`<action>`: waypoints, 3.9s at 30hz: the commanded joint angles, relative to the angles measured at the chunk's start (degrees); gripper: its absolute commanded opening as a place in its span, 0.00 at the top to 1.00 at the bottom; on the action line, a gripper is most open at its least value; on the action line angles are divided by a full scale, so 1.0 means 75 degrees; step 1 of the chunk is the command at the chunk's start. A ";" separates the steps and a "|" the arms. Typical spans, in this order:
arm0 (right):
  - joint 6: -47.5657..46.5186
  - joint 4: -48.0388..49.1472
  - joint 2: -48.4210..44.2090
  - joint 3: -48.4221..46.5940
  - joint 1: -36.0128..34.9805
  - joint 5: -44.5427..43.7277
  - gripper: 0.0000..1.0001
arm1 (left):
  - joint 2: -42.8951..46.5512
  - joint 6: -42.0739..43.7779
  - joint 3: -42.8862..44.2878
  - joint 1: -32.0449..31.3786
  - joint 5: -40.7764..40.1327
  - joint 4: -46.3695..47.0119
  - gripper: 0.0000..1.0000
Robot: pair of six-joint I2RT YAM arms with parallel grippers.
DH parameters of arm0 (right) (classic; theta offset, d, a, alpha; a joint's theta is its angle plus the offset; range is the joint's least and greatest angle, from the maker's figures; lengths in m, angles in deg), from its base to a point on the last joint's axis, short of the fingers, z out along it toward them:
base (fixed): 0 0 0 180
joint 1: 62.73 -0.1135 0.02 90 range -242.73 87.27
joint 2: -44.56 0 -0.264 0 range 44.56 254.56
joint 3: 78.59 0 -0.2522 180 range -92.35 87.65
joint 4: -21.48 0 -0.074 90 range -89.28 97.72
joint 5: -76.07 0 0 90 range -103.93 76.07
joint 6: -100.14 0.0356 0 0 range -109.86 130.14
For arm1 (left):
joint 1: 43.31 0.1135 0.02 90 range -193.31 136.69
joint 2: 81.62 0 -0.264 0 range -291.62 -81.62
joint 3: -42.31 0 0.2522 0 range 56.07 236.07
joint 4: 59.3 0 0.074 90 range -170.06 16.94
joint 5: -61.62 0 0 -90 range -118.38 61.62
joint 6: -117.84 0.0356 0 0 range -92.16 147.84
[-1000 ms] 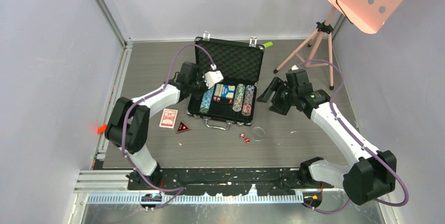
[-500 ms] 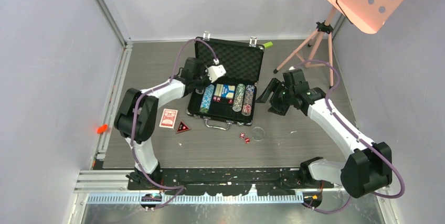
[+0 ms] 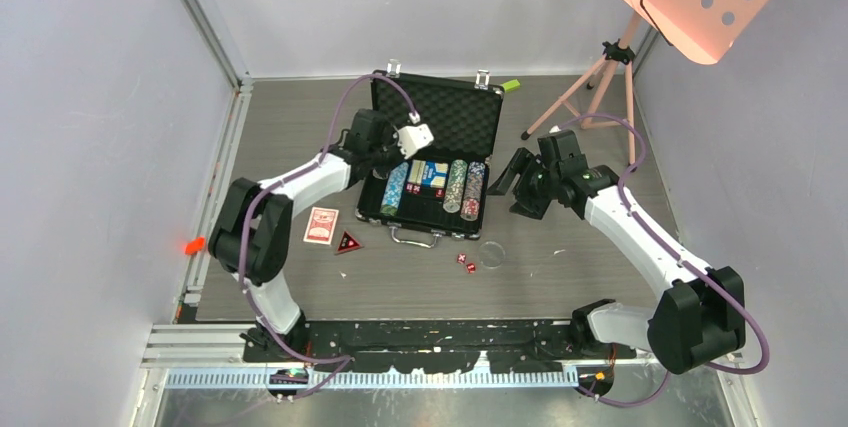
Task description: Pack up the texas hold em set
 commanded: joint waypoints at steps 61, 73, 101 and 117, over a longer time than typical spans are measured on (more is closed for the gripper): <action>0.0084 0.0089 -0.0439 -0.0182 -0.0006 0.0105 0.28 | 0.1088 -0.0237 -0.0680 -0.0260 0.0054 -0.1699 1.00; 0.0106 0.0069 -0.0537 -0.0107 -0.0003 0.0113 0.28 | 0.0601 -0.0184 -0.0659 -0.0362 0.0000 -0.1544 1.00; 0.0170 0.0139 -0.0506 -0.0131 -0.0003 0.0138 0.28 | 0.0869 -0.0692 -0.0661 -0.0708 -0.0172 -0.1826 1.00; 0.0177 0.0110 -0.0681 -0.0023 -0.0003 0.0120 0.28 | 0.0819 -0.0513 -0.0886 -0.0808 -0.0783 -0.1727 1.00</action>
